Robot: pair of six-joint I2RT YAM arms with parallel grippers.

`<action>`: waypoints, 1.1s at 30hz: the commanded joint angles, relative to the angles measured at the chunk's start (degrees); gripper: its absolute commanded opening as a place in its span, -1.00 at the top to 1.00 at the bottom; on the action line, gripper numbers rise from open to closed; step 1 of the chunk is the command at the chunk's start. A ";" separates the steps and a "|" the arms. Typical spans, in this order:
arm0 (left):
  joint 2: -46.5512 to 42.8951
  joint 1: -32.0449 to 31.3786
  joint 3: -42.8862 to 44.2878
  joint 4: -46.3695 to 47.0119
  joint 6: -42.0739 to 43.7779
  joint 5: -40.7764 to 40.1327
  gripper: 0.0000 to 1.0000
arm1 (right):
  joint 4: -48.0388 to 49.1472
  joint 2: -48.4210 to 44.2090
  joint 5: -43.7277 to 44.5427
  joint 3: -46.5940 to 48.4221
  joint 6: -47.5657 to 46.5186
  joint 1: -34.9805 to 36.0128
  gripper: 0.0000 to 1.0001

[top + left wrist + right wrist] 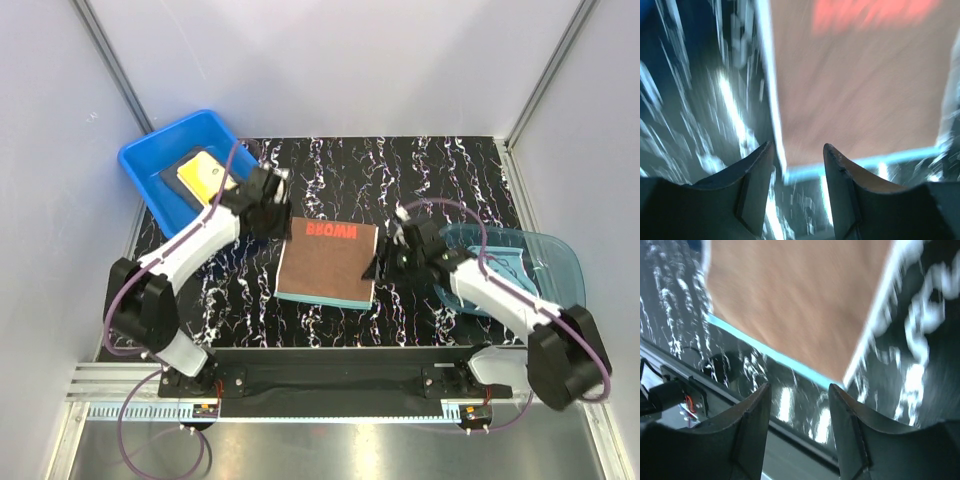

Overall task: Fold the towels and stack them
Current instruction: Fold the towel

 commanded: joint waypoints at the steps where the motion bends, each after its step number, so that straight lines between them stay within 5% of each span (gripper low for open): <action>1: 4.70 1.51 11.03 -1.81 12.22 2.54 0.03 | -2.05 9.09 -1.34 11.92 -14.26 -1.43 -0.13; 9: 21.93 4.15 26.41 -2.07 22.25 13.88 0.22 | -6.50 32.48 -12.42 31.97 -24.76 -10.92 0.25; 14: 31.08 4.50 33.37 -3.66 27.33 9.93 0.19 | -13.47 41.11 -16.02 43.39 -33.72 -13.74 -0.04; 20: 36.88 6.08 40.67 -4.80 33.40 14.75 0.09 | -23.82 49.19 -20.07 54.66 -44.62 -15.32 -0.32; 33: 43.39 8.19 45.94 -9.19 41.85 16.34 0.09 | -34.30 62.65 -24.38 66.62 -56.84 -17.70 -0.18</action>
